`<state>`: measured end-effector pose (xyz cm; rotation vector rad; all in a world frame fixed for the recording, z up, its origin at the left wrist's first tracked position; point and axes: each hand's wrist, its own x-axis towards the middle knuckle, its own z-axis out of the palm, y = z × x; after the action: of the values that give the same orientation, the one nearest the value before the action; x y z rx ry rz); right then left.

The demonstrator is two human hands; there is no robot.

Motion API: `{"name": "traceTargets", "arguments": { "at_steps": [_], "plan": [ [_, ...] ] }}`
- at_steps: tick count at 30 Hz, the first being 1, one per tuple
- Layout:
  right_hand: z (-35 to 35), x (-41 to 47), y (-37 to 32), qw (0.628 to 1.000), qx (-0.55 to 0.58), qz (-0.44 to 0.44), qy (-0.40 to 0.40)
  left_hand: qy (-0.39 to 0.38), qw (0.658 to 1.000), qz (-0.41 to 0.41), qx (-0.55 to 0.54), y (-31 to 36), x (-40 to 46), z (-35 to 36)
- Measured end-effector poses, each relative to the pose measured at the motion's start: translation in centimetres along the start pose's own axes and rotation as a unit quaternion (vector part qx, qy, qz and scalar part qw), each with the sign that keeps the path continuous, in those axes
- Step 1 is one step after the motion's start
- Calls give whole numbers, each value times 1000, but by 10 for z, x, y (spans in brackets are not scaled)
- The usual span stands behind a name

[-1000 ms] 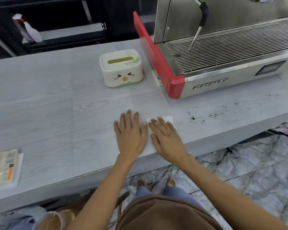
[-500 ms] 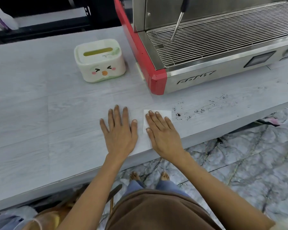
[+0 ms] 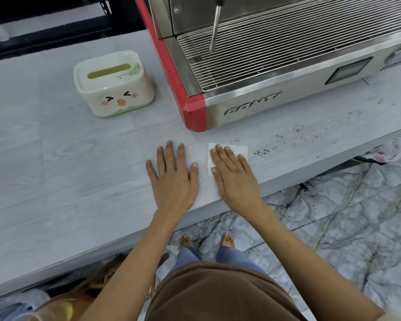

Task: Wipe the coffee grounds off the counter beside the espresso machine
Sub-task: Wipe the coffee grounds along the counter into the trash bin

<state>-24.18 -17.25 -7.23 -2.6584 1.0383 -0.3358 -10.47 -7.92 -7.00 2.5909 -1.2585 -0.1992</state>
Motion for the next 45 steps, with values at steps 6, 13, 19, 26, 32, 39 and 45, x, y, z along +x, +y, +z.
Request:
{"name": "traceTargets", "arguments": {
  "at_steps": [6,13,19,26,32,39,45],
  "plan": [
    [-4,8,16,996,59,-1,62,-7,1000,9,4,19,1,5],
    [-56,18,30,957,261,61,115,-4,1000,-5,0,22,0,2],
    [-25,-18,22,988,126,-69,60,13,998,-45,-42,30,3,1],
    [-16,-26,-4,998,55,-42,-14,30,996,-52,-69,31,3,-1],
    [-36,0,-2,992,108,-1,-58,28,996,-45,-78,27,4,-2],
    [-27,0,27,980,34,-198,-13,28,996,-40,-70,26,4,-1],
    [-8,-3,21,991,-24,-134,-9,22,997,-38,-64,24,5,-1]
  ]
}}
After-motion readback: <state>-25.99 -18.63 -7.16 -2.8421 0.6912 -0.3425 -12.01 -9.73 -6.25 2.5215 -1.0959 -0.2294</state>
